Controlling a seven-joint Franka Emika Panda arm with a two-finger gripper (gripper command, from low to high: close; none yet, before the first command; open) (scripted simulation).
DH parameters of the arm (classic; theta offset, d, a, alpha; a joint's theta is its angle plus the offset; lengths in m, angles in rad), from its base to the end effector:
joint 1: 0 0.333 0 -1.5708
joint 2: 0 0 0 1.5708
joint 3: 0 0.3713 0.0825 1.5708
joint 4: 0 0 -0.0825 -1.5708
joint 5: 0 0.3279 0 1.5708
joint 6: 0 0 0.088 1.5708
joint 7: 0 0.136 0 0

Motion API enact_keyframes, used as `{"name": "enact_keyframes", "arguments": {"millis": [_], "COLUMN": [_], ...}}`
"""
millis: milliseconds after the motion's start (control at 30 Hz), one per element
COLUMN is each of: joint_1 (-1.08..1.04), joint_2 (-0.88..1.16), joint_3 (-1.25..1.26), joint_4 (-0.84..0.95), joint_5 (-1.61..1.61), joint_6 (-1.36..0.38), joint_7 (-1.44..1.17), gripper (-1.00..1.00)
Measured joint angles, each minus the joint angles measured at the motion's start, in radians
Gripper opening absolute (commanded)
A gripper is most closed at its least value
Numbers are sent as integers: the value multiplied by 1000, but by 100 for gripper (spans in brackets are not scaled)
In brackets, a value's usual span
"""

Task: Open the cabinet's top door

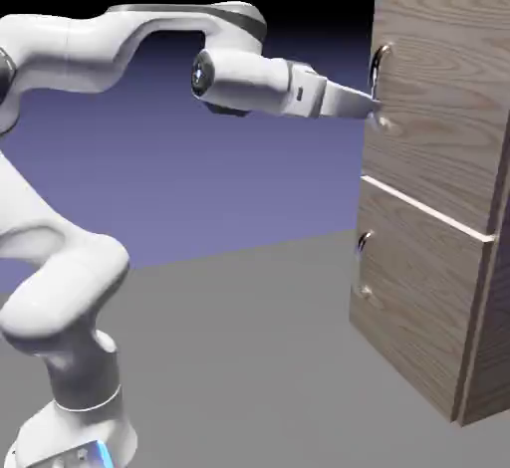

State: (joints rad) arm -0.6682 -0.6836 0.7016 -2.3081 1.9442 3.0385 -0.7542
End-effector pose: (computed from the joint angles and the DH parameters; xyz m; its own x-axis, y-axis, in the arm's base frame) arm 0.3534 0.0405 0.6611 0.0786 -0.7100 0.6998 -0.1597 -0.7019 -0.6942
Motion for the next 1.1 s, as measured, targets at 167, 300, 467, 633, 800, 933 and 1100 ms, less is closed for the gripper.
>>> {"name": "enact_keyframes", "arguments": {"millis": [167,300,467,633,800,933,1100], "joint_1": [-76,-137,-213,-289,-401,-505,-361], "joint_2": [-13,-23,-36,-48,-14,20,44], "joint_3": [78,141,220,298,385,465,352], "joint_4": [56,101,157,213,289,358,270], "joint_5": [217,391,609,826,846,856,783], "joint_6": [0,0,0,1,-5,-10,-69], "joint_7": [-167,-301,-468,-636,-652,-660,-647], "gripper": [0,0,0,0,0,-100,-100]}}
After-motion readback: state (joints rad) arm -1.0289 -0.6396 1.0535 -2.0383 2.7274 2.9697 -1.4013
